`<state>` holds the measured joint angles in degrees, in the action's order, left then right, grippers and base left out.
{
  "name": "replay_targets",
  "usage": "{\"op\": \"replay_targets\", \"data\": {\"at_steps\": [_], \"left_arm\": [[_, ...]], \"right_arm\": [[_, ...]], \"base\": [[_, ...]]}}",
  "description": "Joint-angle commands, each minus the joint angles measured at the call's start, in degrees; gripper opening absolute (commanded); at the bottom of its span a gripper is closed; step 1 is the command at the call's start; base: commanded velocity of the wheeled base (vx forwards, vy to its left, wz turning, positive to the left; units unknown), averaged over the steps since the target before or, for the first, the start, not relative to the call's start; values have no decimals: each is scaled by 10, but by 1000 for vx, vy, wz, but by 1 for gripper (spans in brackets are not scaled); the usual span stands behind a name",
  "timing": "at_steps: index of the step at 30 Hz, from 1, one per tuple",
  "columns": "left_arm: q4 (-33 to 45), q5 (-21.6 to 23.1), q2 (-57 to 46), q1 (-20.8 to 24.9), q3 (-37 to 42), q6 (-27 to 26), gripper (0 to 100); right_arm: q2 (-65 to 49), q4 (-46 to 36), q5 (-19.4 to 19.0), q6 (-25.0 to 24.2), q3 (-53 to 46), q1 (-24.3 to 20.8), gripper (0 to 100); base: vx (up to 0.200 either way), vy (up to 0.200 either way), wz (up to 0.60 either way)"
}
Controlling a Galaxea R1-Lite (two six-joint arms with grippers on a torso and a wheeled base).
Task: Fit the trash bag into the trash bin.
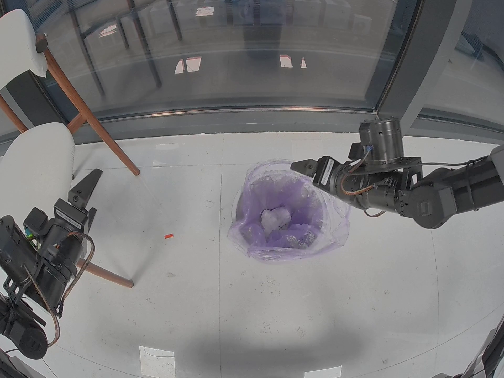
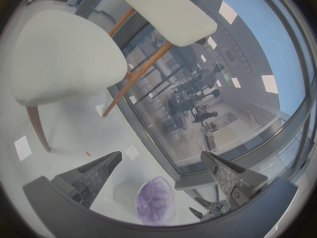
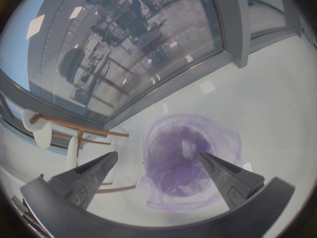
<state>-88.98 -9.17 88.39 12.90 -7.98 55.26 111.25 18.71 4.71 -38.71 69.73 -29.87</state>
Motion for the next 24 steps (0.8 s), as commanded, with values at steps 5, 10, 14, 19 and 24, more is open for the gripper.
{"op": "replay_targets", "data": {"at_steps": [5,10,14,19,24], "left_arm": [[3,115,-119,-129,24,-58,100],[64,173,-219,-164,76,-122,100],[156,209,-320,-161,79,-154,100],[308,306,-442,-162,73,-213,100],[505,351,-609,-163,78,-305,100]], "right_arm": [[-234,-1,29,9,-112,115,100],[-379,15,20,89,-246,225,100],[-501,88,16,143,-359,249,100],[-660,113,18,221,-478,250,100],[-830,112,22,328,-607,257,100]], "base": [[0,0,0],[0,0,0],[0,0,0],[0,0,0],[0,0,0]]}}
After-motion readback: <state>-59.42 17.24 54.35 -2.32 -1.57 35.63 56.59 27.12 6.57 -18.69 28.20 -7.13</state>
